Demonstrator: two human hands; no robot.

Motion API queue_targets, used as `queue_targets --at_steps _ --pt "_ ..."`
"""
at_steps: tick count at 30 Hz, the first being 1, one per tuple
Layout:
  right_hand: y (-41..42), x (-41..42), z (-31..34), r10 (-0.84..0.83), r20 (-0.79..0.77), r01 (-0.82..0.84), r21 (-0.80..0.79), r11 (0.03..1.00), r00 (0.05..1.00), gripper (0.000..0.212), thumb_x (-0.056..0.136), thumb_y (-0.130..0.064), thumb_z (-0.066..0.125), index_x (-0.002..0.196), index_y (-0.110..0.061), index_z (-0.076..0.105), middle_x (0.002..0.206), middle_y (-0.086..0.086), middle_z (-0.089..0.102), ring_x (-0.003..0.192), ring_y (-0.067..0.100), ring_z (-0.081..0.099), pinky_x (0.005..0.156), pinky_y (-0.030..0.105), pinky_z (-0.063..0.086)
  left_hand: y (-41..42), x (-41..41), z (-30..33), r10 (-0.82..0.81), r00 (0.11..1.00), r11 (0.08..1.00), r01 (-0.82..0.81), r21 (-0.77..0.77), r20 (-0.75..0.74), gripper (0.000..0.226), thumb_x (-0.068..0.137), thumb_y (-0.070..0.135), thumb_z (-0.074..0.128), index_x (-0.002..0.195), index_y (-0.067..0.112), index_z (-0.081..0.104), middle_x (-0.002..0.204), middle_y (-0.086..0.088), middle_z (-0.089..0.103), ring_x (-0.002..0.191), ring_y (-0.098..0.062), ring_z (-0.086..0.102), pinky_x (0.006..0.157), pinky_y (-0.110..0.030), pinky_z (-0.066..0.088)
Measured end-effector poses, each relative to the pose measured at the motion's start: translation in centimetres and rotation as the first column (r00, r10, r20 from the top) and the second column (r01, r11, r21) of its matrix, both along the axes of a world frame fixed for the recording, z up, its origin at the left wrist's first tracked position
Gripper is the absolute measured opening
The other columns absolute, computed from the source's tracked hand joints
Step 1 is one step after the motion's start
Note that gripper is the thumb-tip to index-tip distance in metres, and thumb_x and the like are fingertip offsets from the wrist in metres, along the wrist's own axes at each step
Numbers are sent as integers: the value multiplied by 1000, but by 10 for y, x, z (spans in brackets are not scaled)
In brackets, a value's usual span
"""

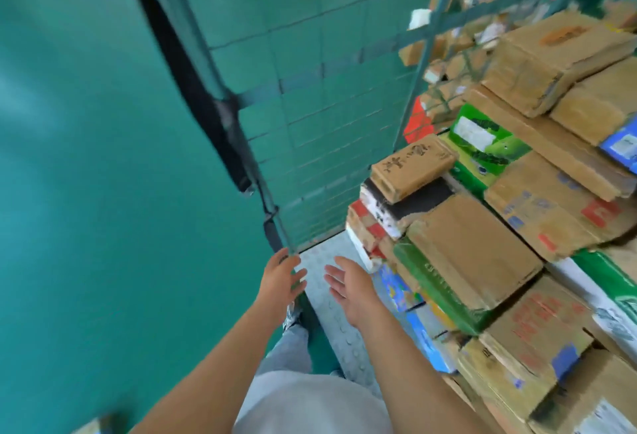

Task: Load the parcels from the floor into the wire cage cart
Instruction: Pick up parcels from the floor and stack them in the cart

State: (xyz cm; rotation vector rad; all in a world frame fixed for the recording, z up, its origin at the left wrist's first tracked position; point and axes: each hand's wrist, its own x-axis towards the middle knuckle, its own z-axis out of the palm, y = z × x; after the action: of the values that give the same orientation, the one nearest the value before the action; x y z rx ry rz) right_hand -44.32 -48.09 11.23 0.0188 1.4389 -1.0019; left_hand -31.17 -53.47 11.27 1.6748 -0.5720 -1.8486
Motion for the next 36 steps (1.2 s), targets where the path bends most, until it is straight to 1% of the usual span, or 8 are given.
queue_targets --at_steps 3,6,9,11,16,20,31,36 --pt "-2 30 7 94 -28 -94 -14 995 995 25 106 -31 49 126 -20 59 121 3 68 109 19 62 105 38 44 14 46 5 112 994 993 -112 -27 -11 41 101 15 61 141 23 52 133 -6 63 107 -25 66 78 -33 55" --pt "-7 66 13 194 -41 -195 -33 980 980 28 105 -31 51 128 -19 59 122 3 68 112 19 63 95 34 45 28 93 10 231 973 972 -231 -44 -9 39 101 18 63 138 25 53 132 -3 63 113 -25 66 83 -34 56" --pt "-12 112 19 310 -52 -312 -31 950 949 25 103 -33 56 124 -20 62 116 1 71 108 16 66 89 33 47 41 140 14 338 941 939 -337 -63 6 40 101 21 62 140 24 54 129 1 64 111 -23 67 82 -33 56" --pt "-14 147 25 391 -57 -392 -22 919 919 22 102 -33 57 120 -22 63 114 0 72 108 16 67 91 34 49 52 175 16 414 910 909 -412 -65 9 37 101 22 62 138 24 55 128 3 64 110 -22 67 81 -33 56" --pt "-19 238 31 575 -101 -578 -3 816 812 17 102 -31 59 116 -22 65 112 1 73 107 17 68 101 38 51 79 267 20 579 815 814 -577 -68 16 34 102 25 62 135 27 56 129 4 63 111 -19 67 92 -35 56" --pt "-16 330 33 684 -107 -687 7 726 722 17 102 -31 59 116 -22 65 111 1 74 105 18 69 100 38 52 107 348 18 684 729 729 -682 -58 22 33 102 25 62 135 26 57 129 2 63 110 -19 67 95 -37 57" --pt "32 591 31 873 -147 -879 34 475 466 16 103 -29 59 115 -22 65 111 1 73 107 19 69 98 38 53 188 594 8 894 448 448 -893 -44 7 34 102 25 60 135 21 56 133 -5 61 111 -21 66 80 -32 56" --pt "61 683 26 937 -168 -943 74 323 307 12 103 -29 58 111 -23 65 111 2 73 109 20 68 100 38 51 234 670 4 956 292 292 -956 -9 -43 32 101 22 58 133 19 57 130 -6 62 113 -23 66 88 -34 56"
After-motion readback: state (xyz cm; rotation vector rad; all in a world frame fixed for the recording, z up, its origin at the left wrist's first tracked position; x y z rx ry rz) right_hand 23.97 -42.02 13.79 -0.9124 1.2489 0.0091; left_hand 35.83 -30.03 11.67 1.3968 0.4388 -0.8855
